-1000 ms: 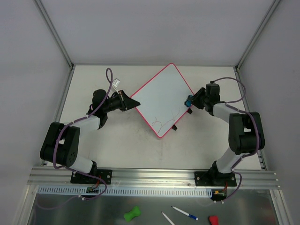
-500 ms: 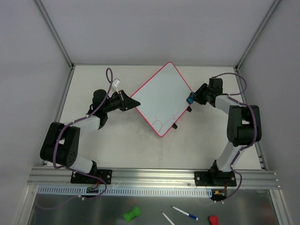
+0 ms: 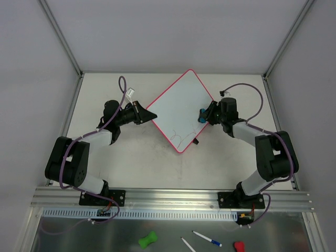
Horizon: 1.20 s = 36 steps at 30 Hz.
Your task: Erase the whiteboard
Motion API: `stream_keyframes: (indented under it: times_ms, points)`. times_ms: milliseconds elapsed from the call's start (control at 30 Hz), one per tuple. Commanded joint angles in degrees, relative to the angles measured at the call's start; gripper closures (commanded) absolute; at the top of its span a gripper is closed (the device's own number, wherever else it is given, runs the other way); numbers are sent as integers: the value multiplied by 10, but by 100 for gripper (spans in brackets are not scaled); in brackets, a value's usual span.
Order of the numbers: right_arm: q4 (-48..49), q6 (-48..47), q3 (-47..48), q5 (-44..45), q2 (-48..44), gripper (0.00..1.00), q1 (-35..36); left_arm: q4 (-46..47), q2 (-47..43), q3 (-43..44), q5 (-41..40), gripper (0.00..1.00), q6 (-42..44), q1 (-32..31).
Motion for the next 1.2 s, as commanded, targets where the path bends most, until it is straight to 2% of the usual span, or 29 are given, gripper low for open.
stream_keyframes:
  times_ms: [0,133,267,567,867,1167]
  points:
    - [27,-18,-62,-12,-18,100,50,-2,5,4,29,100,29,-8]
    - [19,-13,-104,39,-54,100,96,-2,7,5,29,100,28,-8]
    - [17,-19,-115,54,-68,100,160,-2,7,5,28,100,26,-9]
    - [-46,-106,-41,159,-37,100,336,-2,5,4,28,100,25,-9]
    - [-84,-183,7,223,-11,100,429,-9,4,8,27,100,25,-10]
    - [-102,-156,-37,257,-41,100,451,-31,-11,11,22,100,29,-9]
